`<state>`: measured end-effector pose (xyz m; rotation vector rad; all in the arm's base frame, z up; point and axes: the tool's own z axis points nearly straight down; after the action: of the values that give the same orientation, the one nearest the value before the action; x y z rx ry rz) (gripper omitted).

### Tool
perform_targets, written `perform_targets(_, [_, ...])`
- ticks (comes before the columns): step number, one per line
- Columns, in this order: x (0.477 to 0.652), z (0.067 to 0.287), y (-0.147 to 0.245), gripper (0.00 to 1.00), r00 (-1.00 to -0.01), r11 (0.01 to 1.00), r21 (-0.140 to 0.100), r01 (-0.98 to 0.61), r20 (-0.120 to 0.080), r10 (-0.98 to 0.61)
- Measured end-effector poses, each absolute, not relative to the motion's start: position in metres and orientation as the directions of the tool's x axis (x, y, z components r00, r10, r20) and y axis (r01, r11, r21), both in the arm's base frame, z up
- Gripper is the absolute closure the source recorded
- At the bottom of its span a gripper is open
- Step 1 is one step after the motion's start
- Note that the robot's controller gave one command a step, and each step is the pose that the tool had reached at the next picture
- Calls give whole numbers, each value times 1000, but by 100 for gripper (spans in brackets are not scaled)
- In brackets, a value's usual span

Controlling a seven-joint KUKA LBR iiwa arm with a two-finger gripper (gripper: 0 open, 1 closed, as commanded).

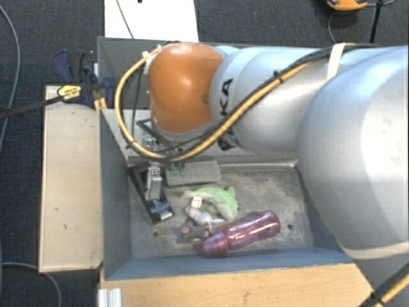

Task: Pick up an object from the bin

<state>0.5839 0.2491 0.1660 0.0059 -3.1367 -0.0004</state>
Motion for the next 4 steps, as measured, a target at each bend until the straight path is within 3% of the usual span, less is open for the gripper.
perform_targets(1, [586,171,248,0,-1000,1000,2,2,-3,2])
perform_targets(2, [566,112,177,0,-995,995,2,101,-1,101])
perform_targets(3, [575,110,138,0,-980,980,2,199,-4,199])
perform_targets(4, [575,112,137,0,-985,985,4,170,-4,170])
